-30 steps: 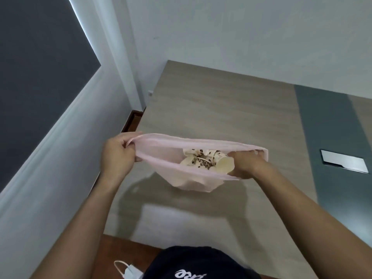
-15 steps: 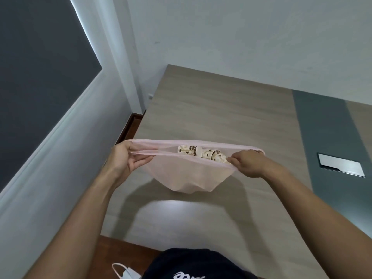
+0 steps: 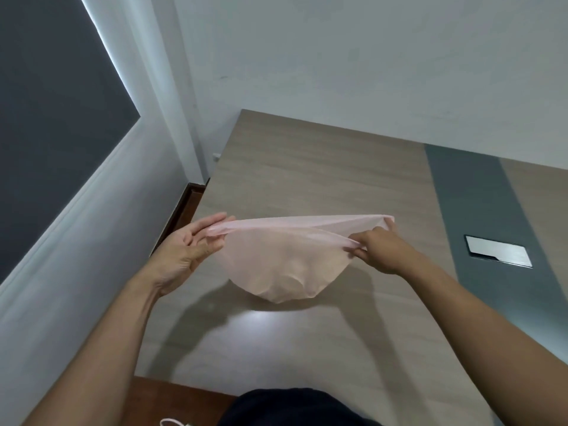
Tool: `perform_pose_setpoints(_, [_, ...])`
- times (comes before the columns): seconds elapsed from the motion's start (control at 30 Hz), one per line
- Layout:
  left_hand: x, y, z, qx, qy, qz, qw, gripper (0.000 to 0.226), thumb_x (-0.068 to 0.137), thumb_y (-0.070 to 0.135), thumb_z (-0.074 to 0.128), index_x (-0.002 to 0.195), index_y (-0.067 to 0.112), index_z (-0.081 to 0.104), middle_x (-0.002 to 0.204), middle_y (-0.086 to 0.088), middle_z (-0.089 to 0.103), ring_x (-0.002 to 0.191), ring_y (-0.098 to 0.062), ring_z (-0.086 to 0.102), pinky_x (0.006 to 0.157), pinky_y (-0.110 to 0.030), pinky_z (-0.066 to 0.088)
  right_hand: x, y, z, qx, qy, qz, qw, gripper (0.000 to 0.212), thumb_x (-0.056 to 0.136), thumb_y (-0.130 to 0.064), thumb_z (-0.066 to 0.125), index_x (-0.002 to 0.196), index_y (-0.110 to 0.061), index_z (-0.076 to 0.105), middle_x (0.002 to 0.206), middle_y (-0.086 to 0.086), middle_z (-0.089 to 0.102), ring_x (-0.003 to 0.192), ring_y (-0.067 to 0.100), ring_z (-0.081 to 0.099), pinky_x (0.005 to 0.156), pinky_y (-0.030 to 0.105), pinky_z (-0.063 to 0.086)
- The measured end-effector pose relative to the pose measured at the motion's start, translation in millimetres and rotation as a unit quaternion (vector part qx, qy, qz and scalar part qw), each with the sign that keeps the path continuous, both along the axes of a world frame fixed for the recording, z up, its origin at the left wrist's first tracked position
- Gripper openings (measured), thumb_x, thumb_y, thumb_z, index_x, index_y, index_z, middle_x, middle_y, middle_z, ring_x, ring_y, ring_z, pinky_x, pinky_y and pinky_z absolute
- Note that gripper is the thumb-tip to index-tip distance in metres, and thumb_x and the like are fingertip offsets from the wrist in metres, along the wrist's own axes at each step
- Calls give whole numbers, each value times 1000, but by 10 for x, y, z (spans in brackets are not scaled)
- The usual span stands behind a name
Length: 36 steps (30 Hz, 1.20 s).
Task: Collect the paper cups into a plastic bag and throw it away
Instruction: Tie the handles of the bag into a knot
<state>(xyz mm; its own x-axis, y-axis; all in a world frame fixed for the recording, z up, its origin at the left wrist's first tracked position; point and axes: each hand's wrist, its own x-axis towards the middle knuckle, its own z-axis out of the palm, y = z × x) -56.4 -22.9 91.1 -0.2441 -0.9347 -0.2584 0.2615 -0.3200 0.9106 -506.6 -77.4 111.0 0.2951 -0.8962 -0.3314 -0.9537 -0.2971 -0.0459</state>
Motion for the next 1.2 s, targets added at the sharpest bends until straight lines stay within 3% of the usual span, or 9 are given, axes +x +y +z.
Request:
perform_pose_setpoints(0.17, [-89,-59,-106,-12,-41,127,991,18,100,13,77,111,16,91,128,-22,83,118,-28,84,97,-24,65,-83,-10,17,-12,31,8,999,31,113,-47,52,105,-31,78,99,-10,81,112,16,74,134,56,8])
perform_pose_setpoints(0.33, [-188,-102,-81,-39,-96,180,978,28,114,12,66,103,20,90,113,-15,88,110,-30,86,90,-22,66,-155,29,16,-5,44,7,999,58,102,-74,55,87,-22,75,87,-5,80,101,19,73,127,51,20])
perform_pose_setpoints(0.47, [-243,-149,-80,-26,-102,237,966,18,112,16,70,102,15,86,108,-11,89,103,-30,88,86,-19,66,-241,84,5,-96,35,29,994,63,95,-84,48,94,-32,83,112,-15,73,117,15,56,108,49,31])
perform_pose_setpoints(0.67, [-147,-132,-70,-36,-137,276,951,18,114,22,64,105,23,81,109,2,89,89,-23,89,65,-19,65,-507,158,24,-164,1,-18,986,52,90,-81,57,84,-38,86,134,-3,51,123,27,46,107,53,35])
perform_pose_setpoints(0.77, [-65,-121,-152,-80,-225,264,934,27,110,26,58,101,32,83,101,3,89,64,-9,79,48,-19,48,-623,225,-1,-152,-22,-49,987,41,91,-75,67,86,-39,86,139,-2,51,129,28,48,112,57,33])
perform_pose_setpoints(0.9, [-99,-85,-192,-124,-299,264,909,23,107,38,61,100,47,82,75,17,75,62,4,58,63,-27,49,-626,281,-57,-84,-94,-113,986,30,101,-61,70,87,-38,83,131,-12,59,120,11,55,116,53,36])
perform_pose_setpoints(0.97, [-136,-66,-143,-165,-318,275,892,19,107,43,62,99,47,79,93,26,74,85,4,66,78,-21,53,-587,309,-66,-65,-215,-151,963,30,107,-49,68,85,-34,81,117,-11,70,104,3,64,105,42,47])
perform_pose_setpoints(1.07, [-222,-41,-93,-199,-349,275,874,25,111,37,54,108,21,73,108,20,69,110,-19,65,97,-41,52,-502,340,-92,-42,-354,-258,898,37,108,-36,63,76,-20,73,78,-10,67,68,4,55,77,35,47])
perform_pose_setpoints(1.2, [-457,-91,71,-96,-56,249,962,47,119,28,33,141,1,64,137,-8,82,127,-14,76,107,-28,58,-317,356,-198,25,-542,-391,743,33,102,-16,50,75,-9,69,82,6,67,84,16,63,79,37,67])
